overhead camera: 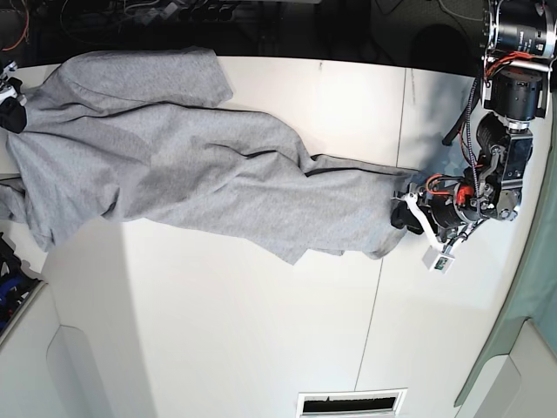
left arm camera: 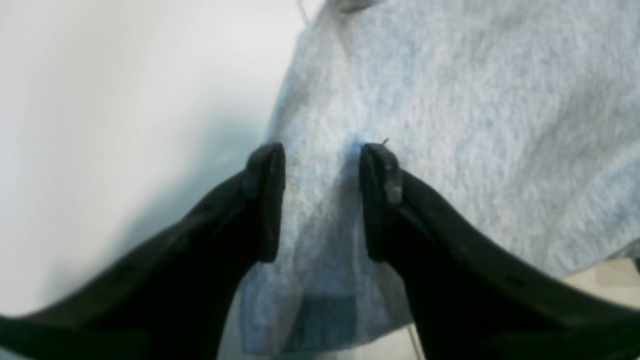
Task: Layout the t-shirt on the table in an organized manner, then fold the t-shirt properly
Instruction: 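Pull the held shirt edge with the left gripper away from the right gripper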
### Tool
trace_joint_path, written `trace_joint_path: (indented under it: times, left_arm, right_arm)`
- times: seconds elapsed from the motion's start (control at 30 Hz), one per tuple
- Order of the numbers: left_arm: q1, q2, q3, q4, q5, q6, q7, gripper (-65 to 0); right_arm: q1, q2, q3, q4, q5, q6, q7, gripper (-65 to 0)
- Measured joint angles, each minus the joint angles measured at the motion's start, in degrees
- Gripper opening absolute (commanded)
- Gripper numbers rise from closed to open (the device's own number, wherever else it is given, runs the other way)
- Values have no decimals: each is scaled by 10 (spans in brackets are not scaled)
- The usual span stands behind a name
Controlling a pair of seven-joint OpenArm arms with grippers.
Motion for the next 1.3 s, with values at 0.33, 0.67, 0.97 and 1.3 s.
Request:
trace_joint_path:
  times: [0.33, 0.67, 0.97, 1.3]
  left_arm:
    - [-5, 13, -1, -42, 49, -1, -40, -650]
    - [-31, -36, 1, -43, -30, -4, -14, -650]
    - [-49, -101, 1, -7, -57, -5, 24, -650]
    - [-49, -134, 1, 86, -121, -5, 108, -650]
  right_arm:
    - [0, 0, 0, 0, 0, 0, 0, -650]
    - [0, 0, 0, 0, 0, 0, 2, -650]
    - [3, 0, -1, 0, 0, 0, 17, -650]
    - [3, 0, -1, 0, 0, 0, 17, -650]
